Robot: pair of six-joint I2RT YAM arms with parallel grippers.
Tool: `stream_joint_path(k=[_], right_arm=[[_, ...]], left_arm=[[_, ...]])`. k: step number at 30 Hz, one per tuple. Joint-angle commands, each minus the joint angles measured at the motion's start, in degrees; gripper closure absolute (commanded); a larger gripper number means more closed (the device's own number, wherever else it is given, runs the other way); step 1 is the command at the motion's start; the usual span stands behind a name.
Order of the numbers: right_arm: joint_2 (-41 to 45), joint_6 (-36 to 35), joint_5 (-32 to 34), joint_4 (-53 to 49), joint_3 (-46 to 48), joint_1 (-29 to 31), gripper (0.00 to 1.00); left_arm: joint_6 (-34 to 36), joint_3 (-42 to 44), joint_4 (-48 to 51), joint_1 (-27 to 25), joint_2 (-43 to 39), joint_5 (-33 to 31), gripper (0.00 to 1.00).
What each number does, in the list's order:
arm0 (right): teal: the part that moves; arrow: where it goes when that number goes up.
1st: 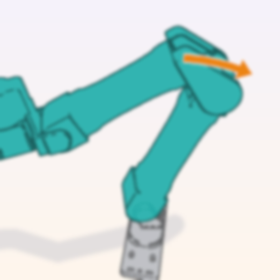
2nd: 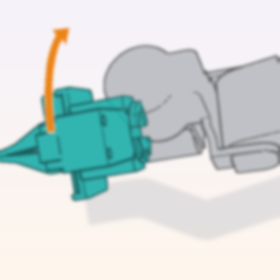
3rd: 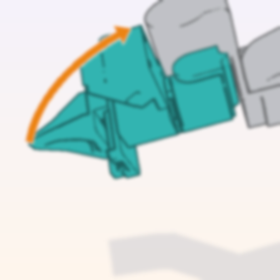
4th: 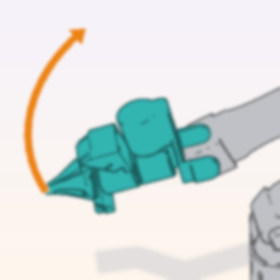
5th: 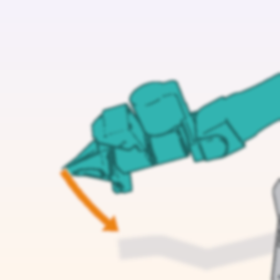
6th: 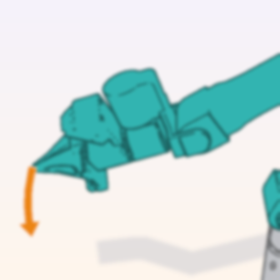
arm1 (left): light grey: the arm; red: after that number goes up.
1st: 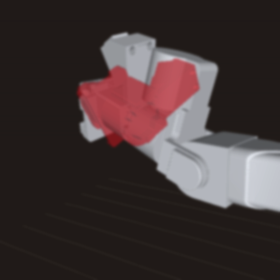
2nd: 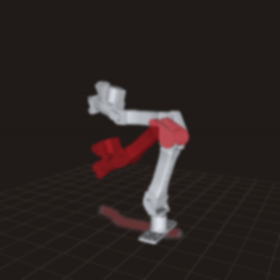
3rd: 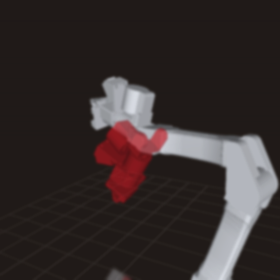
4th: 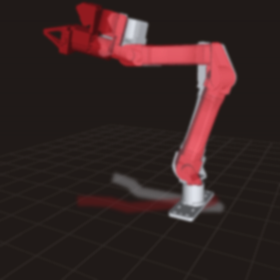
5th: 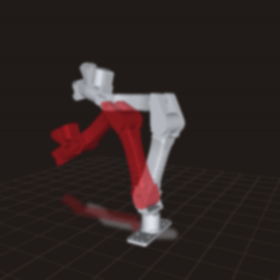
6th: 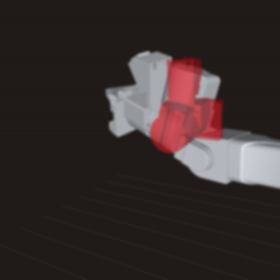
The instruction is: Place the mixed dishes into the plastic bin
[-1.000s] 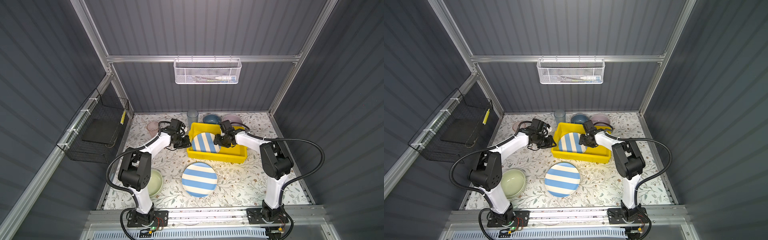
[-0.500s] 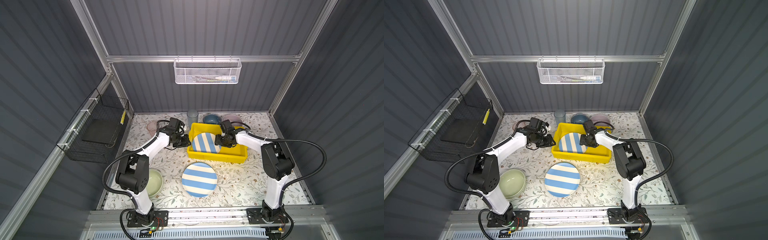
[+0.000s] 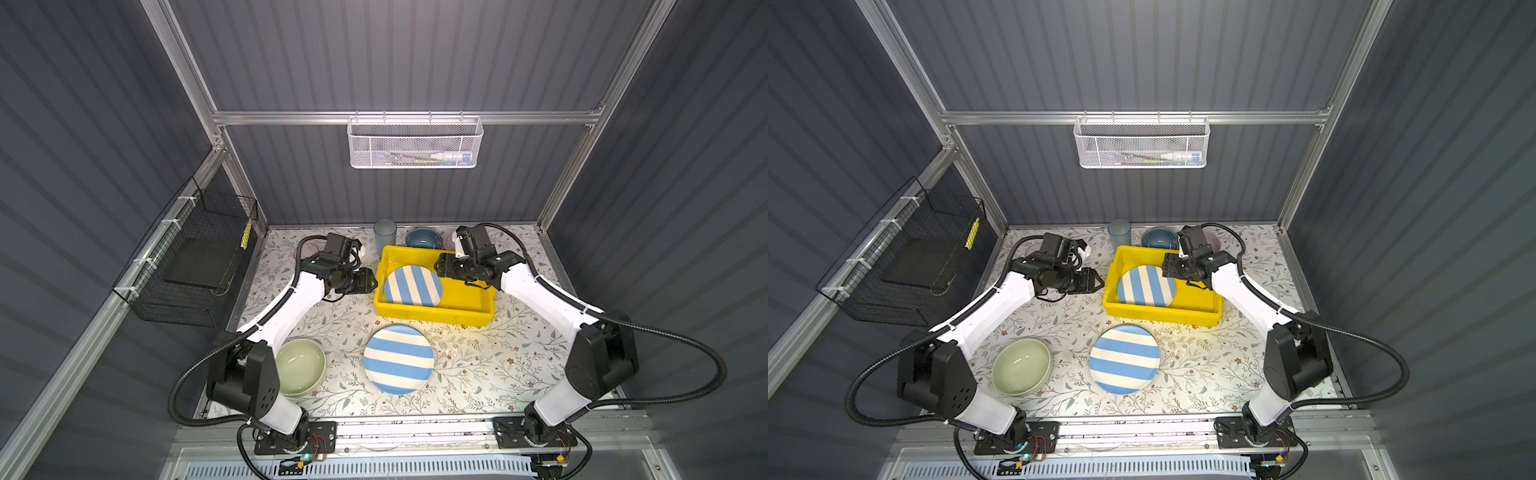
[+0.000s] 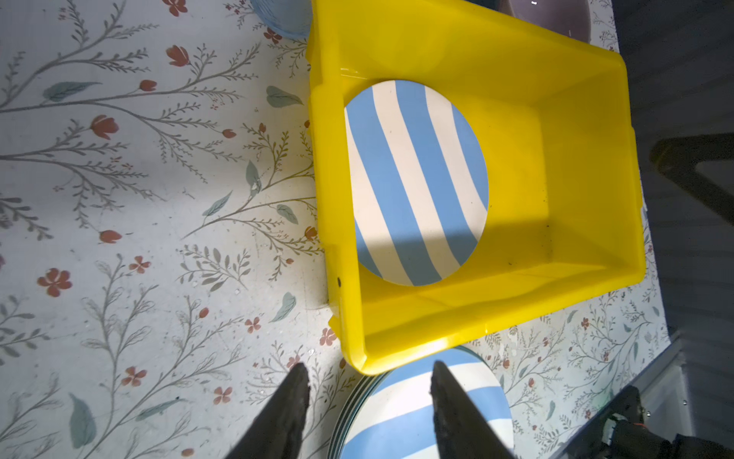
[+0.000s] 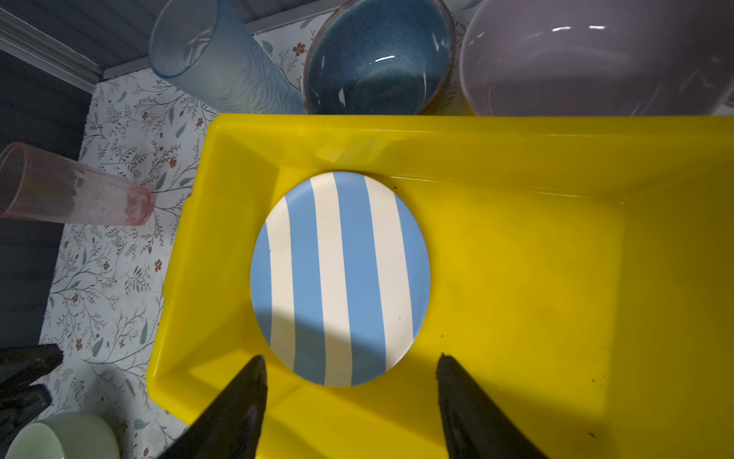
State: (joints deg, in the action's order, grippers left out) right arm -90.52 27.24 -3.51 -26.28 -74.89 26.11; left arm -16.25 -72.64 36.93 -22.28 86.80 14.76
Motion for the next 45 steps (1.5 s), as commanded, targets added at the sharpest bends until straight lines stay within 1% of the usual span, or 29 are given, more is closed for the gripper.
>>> stream_joint_path(k=[1,4,8,15,17,18,20,23,24,27,30,31,38,41,45], right_arm=[[5.23,-0.29,-1.65,-2.77,4.43,1.41,0.31],[10.34,1.04,-3.73,-1.46,9.29,2.71,0.31],[16.74,2.72,-6.9,0.82,16.58,4.75,0.3],[24.38,5.73,-5.6,-1.16,24.79,9.15,0.3],[25.97,6.87,-6.09,-0.28,27.34,10.07,0.3],[26.01,7.36,-6.43,0.31,28.47,10.32,0.3],[28.66,8.45,-7.63,2.31,30.78,11.09,0.31],[28.62,10.52,-7.71,3.7,32.38,12.25,0.32],[28.22,10.79,-7.44,3.71,32.43,12.88,0.32],[27.06,11.87,-6.91,4.53,32.99,14.83,0.32],[26.71,13.76,-6.88,8.05,34.7,16.17,0.33],[24.89,14.12,-6.77,8.89,35.08,16.62,0.33],[20.94,16.23,-5.22,12.16,35.88,19.56,0.34],[19.45,17.0,-5.56,13.72,36.23,20.06,0.37],[17.45,17.98,-4.3,13.91,36.47,20.79,0.4]], left_arm=[[2.4,1.91,4.94,0.4,-4.04,-1.31,0.46],[2.45,3.3,6.49,0.41,-6.2,-0.13,0.46],[1.32,7.36,6.78,0.33,-9.34,1.97,0.48],[-0.14,14.84,7.59,0.32,-14.82,2.33,0.48],[-0.74,16.82,7.72,0.31,-15.6,1.12,0.48],[-1.0,17.62,7.51,0.31,-15.93,1.15,0.49],[-2.09,19.53,6.41,0.31,-16.6,2.19,0.49],[-3.81,22.24,4.48,0.13,-17.36,3.69,0.52],[-4.29,23.01,3.96,0.13,-17.56,5.63,0.53],[-6.78,25.14,2.8,-0.45,-17.67,5.54,0.58],[-7.46,26.48,2.74,-1.33,-17.16,5.31,0.59],[-7.76,27.12,2.35,-1.48,-17.32,5.24,0.59],[-8.89,30.44,0.26,-2.05,-17.99,5.97,0.6],[-9.41,31.27,-0.9,-2.54,-17.38,6.62,0.62],[-10.14,32.41,-2.87,-3.18,-16.13,6.75,0.64]])
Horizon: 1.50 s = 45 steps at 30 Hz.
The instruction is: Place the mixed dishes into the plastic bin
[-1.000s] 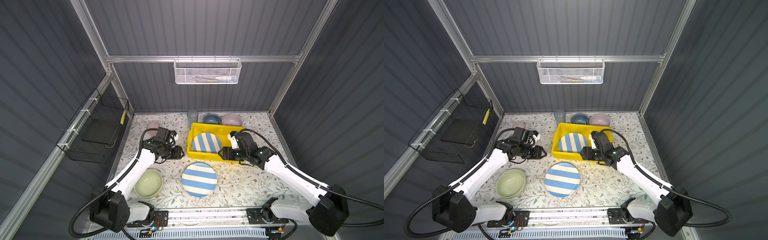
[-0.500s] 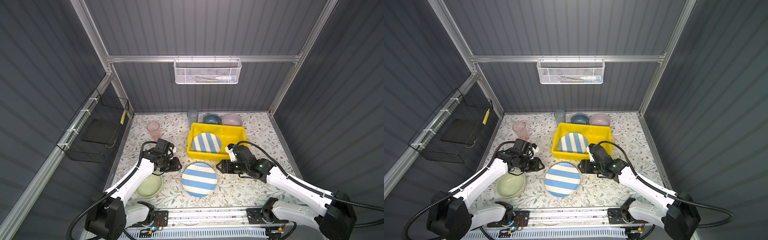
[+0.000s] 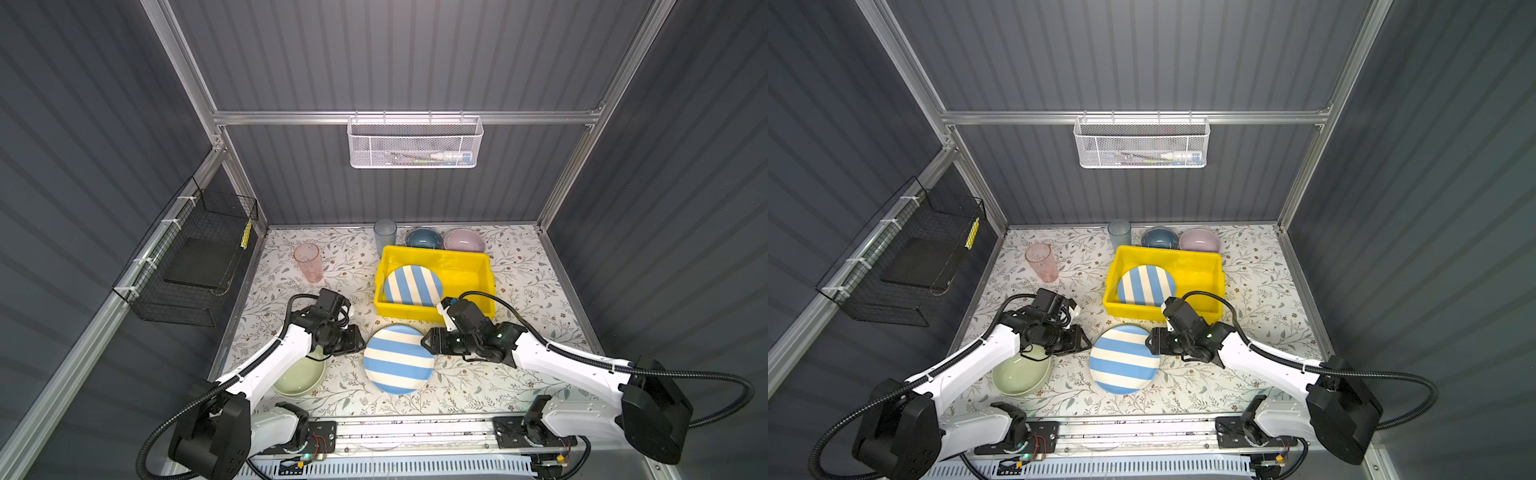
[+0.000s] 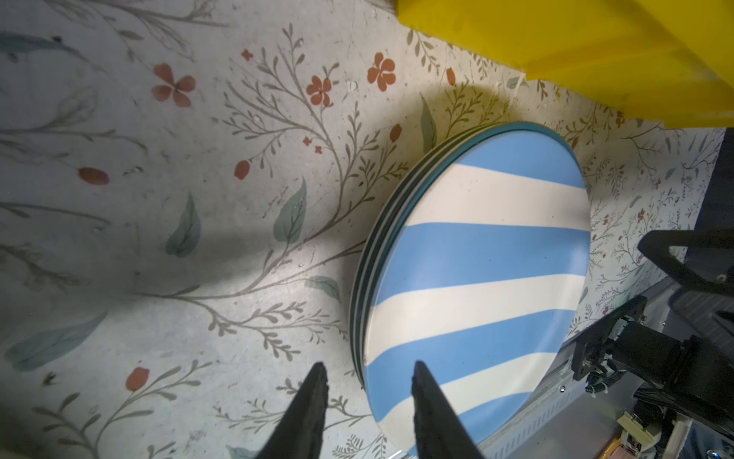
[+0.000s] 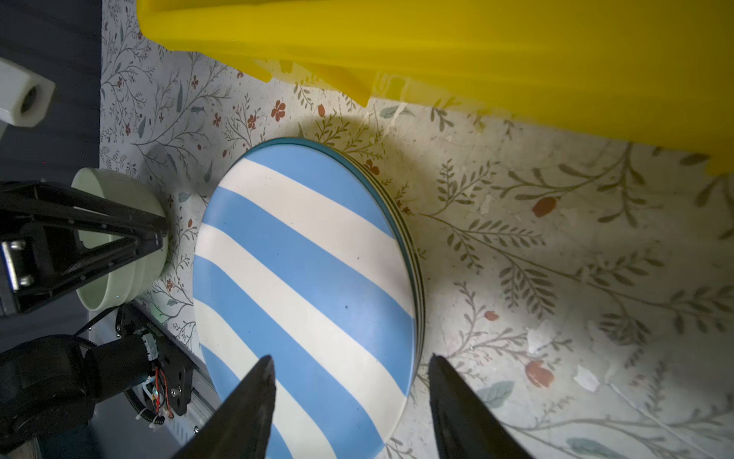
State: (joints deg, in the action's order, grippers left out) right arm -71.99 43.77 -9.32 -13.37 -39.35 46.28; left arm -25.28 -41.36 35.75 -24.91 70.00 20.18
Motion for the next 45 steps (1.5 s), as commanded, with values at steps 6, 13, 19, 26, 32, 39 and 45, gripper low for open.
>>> stream_joint_path(k=[6,13,19,26,32,39,45], right_arm=[[-3.31,2.67,2.91,0.43,2.04,1.74,0.46],[-4.13,3.43,1.89,2.26,3.22,2.59,0.48],[-3.89,3.58,0.06,4.42,4.0,2.72,0.49],[-2.25,3.86,-0.77,4.71,3.98,2.76,0.5],[-0.48,4.1,-0.96,4.4,4.01,2.74,0.51],[0.17,4.44,-1.95,7.1,4.96,2.66,0.51],[1.27,5.62,-4.01,14.23,7.91,2.53,0.54]], left_arm=[[-1.9,2.49,-4.44,-0.84,2.37,1.27,0.67],[-1.71,3.22,-5.79,-1.01,4.69,1.3,0.71],[-1.5,3.39,-5.93,-1.2,5.76,0.83,0.75],[-1.5,3.51,-6.04,-1.24,6.2,0.64,0.79],[-1.53,3.48,-6.2,-1.35,6.56,0.56,0.81],[-1.46,3.75,-6.83,-1.42,7.17,0.89,0.84],[-1.42,4.02,-7.13,-1.47,7.34,1.07,0.87]])
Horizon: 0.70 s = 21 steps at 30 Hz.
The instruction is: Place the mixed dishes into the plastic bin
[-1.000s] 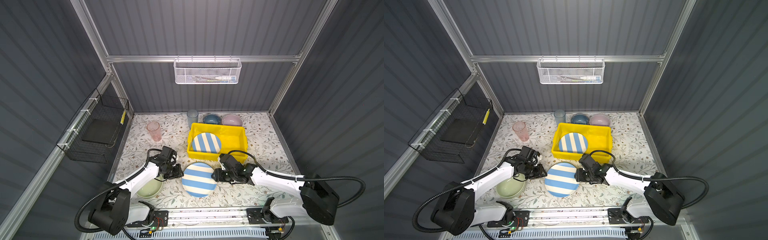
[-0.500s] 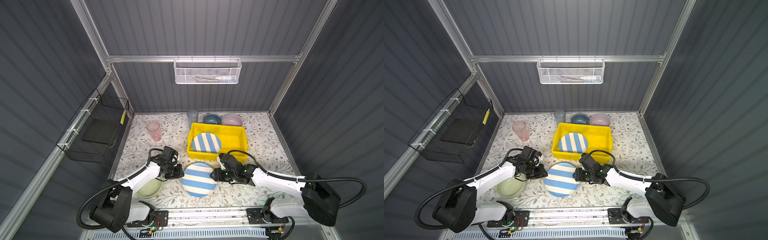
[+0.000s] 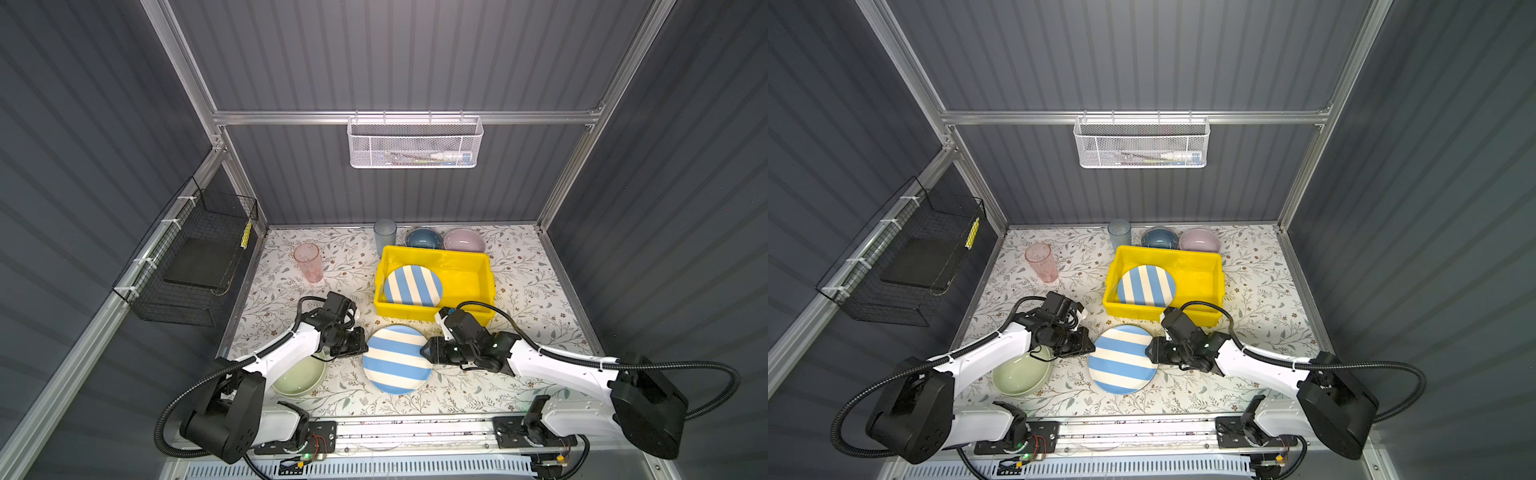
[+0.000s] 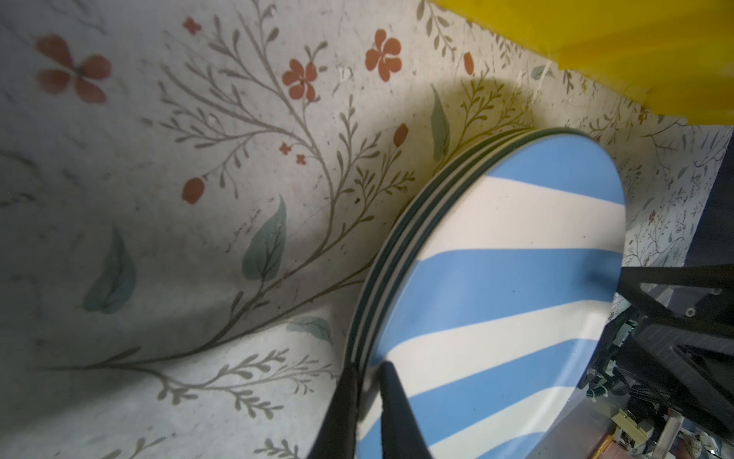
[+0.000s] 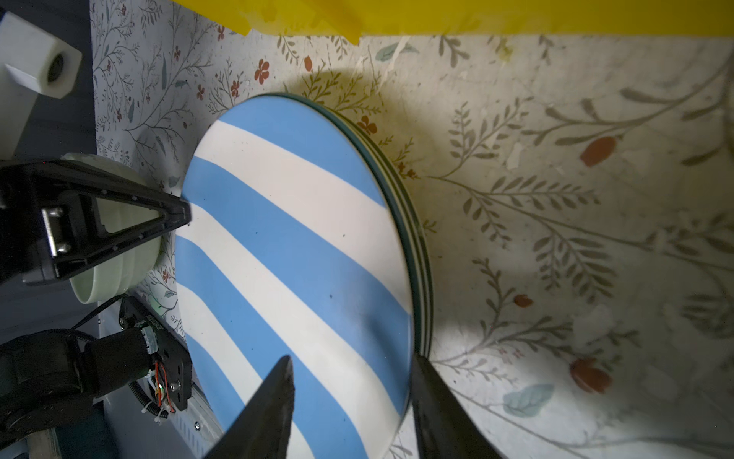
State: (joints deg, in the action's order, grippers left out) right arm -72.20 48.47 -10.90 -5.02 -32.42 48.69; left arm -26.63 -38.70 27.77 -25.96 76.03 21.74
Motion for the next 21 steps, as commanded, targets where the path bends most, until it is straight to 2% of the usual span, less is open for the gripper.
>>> stream_joint_path(k=[1,21], right_arm=[[1.68,1.1,-2.69,7.0,1.45,0.02,0.54],[5.41,4.38,-3.52,16.79,8.03,-2.09,0.61]], left_arm=[[0.07,1.43,0.8,-0.41,1.31,-0.4,0.88],[-0.17,2.52,-0.54,-0.5,2.35,-0.37,0.92]])
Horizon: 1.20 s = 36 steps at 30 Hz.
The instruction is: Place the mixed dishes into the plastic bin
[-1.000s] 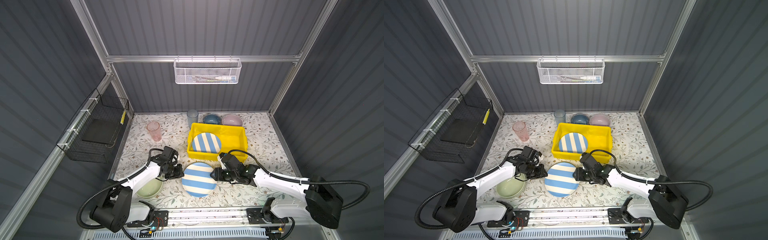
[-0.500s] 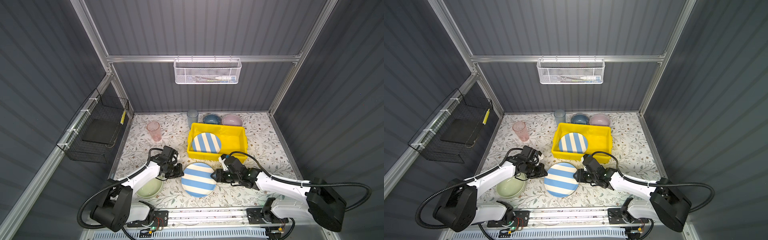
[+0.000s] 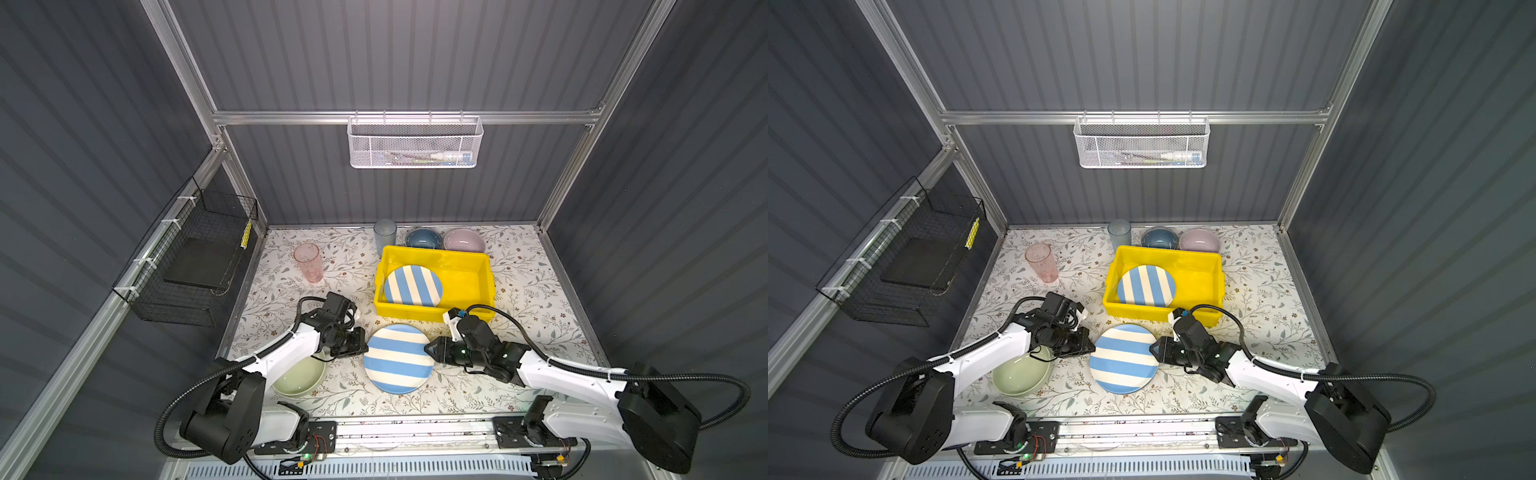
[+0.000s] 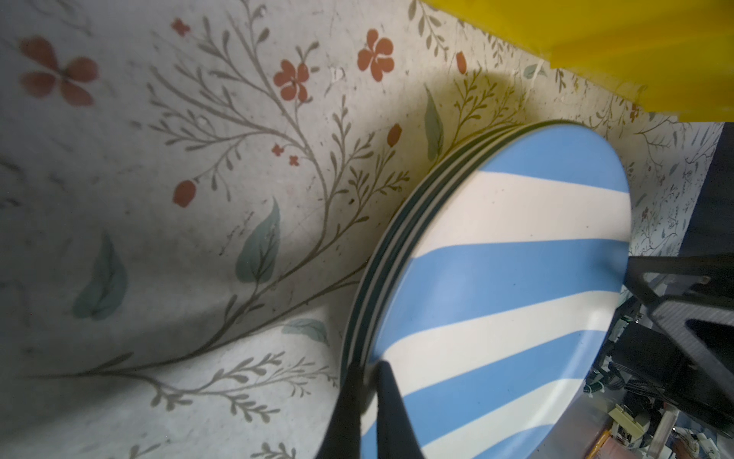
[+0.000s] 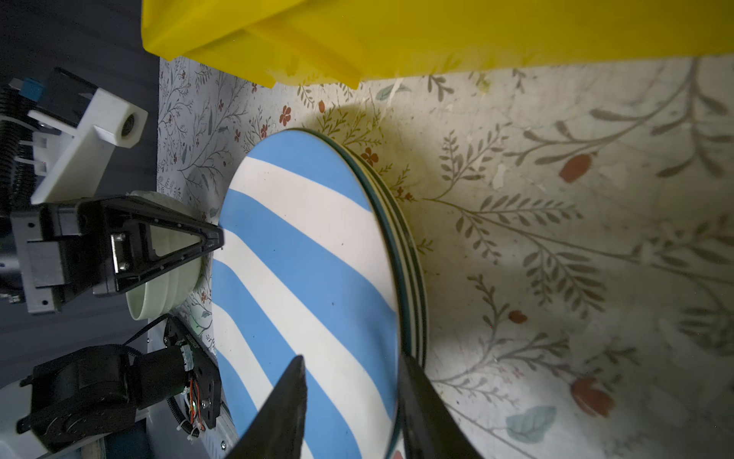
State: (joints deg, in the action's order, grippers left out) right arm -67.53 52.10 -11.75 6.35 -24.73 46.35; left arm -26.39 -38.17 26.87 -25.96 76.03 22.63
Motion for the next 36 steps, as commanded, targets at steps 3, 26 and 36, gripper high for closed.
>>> stream_joint_path(k=[3,26,36], right_arm=[[-0.06,1.25,-3.15,6.69,0.67,-0.12,0.61],[-5.27,2.69,-6.28,10.26,0.56,-0.47,0.71],[1.55,-3.06,1.17,-6.99,-3.83,-0.49,0.58]], left_arm=[[-0.5,2.24,0.04,-0.5,2.63,-1.25,0.92],[-0.41,2.61,-0.49,-0.51,3.25,-2.24,0.93],[-0.42,2.27,0.39,-0.5,2.45,-3.35,0.93]])
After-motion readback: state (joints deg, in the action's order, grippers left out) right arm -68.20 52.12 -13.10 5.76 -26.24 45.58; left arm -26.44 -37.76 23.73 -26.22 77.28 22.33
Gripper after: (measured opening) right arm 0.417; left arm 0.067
